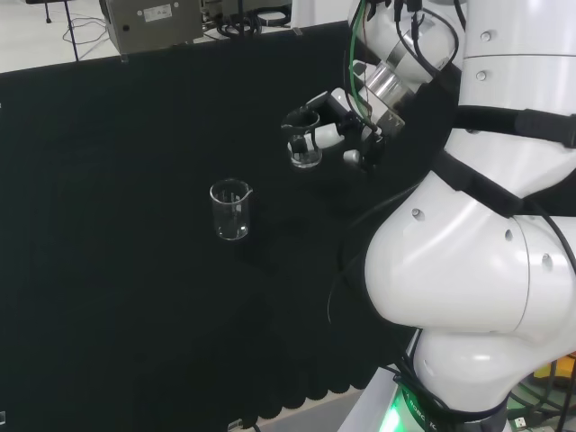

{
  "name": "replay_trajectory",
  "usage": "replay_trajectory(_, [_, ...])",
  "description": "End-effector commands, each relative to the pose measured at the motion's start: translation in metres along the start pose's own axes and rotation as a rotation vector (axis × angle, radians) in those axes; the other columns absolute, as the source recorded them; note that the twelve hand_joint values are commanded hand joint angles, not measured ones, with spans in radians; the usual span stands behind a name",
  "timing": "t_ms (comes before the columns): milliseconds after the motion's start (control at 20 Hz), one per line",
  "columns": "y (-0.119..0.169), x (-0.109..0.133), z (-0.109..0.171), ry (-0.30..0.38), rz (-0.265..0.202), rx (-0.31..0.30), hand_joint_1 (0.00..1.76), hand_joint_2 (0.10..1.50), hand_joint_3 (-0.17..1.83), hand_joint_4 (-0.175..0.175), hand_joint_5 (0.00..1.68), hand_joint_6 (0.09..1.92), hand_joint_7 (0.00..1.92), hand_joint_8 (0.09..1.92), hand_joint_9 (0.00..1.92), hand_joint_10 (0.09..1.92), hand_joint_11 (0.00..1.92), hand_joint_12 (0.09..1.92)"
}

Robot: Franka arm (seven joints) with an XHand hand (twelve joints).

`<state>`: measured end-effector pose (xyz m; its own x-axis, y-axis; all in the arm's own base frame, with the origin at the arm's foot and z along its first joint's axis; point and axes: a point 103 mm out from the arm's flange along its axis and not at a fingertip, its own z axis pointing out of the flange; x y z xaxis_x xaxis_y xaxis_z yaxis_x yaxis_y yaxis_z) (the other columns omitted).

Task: Pick up the beaker on the right.

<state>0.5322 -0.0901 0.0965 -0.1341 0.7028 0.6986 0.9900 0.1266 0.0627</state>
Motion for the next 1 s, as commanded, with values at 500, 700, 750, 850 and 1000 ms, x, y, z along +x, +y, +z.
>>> replay_trajectory(500, [-0.031, 0.051, -0.038, -0.097, -0.044, 0.007, 1.33, 0.65, 0.56, -0.175, 1.50, 0.16, 1.60, 0.09, 1.76, 0.09, 1.32, 0.74])
replay_trajectory(700, [-0.044, 0.065, -0.044, -0.130, -0.040, 0.021, 1.33, 0.63, 0.59, -0.175, 1.49, 0.19, 1.60, 0.09, 1.78, 0.10, 1.34, 0.70])
replay_trajectory(750, [-0.047, 0.068, -0.044, -0.134, -0.042, 0.023, 1.33, 0.62, 0.60, -0.175, 1.48, 0.20, 1.60, 0.09, 1.78, 0.10, 1.35, 0.69])
replay_trajectory(850, [-0.052, 0.076, -0.044, -0.147, -0.048, 0.030, 1.33, 0.62, 0.61, -0.175, 1.48, 0.22, 1.60, 0.09, 1.79, 0.10, 1.35, 0.68])
replay_trajectory(1000, [-0.058, 0.088, -0.043, -0.173, -0.049, 0.052, 1.33, 0.62, 0.61, -0.175, 1.48, 0.22, 1.60, 0.09, 1.79, 0.11, 1.36, 0.67])
